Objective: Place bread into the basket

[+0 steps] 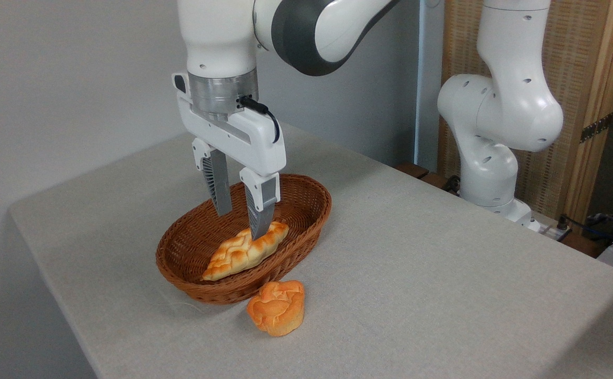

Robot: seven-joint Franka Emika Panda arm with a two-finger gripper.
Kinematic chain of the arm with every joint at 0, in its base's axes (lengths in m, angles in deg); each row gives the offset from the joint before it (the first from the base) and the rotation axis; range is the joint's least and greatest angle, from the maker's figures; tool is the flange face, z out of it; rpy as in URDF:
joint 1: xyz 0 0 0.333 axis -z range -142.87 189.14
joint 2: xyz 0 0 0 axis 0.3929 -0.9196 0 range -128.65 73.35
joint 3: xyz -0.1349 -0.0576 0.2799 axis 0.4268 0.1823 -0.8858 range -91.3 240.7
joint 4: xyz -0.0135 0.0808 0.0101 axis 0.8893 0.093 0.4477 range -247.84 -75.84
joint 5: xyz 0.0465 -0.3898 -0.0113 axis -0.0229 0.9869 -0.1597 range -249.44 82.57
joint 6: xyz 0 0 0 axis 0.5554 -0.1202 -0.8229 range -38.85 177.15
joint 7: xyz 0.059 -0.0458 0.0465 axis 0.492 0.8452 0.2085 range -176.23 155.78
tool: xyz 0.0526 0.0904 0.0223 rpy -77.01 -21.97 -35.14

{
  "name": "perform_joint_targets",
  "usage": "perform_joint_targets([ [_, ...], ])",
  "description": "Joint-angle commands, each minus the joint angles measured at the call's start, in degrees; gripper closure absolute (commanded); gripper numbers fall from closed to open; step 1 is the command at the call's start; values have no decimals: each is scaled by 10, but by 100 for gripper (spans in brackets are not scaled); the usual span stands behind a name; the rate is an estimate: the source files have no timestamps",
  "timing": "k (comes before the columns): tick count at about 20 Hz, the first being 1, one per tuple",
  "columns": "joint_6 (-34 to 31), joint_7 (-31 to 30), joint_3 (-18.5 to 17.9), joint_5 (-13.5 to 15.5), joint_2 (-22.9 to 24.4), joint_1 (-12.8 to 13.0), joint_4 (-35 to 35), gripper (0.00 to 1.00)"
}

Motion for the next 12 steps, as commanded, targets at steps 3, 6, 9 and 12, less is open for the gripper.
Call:
perform_joint_targets([
  [3, -11, 64, -29, -2, 11, 3, 3, 0],
  [6, -13, 107, -32, -2, 14, 3, -1, 0],
  [9, -12, 133, -36, -3, 12, 2, -4, 0],
  [12, -12, 198, -48, -3, 11, 3, -8, 0],
])
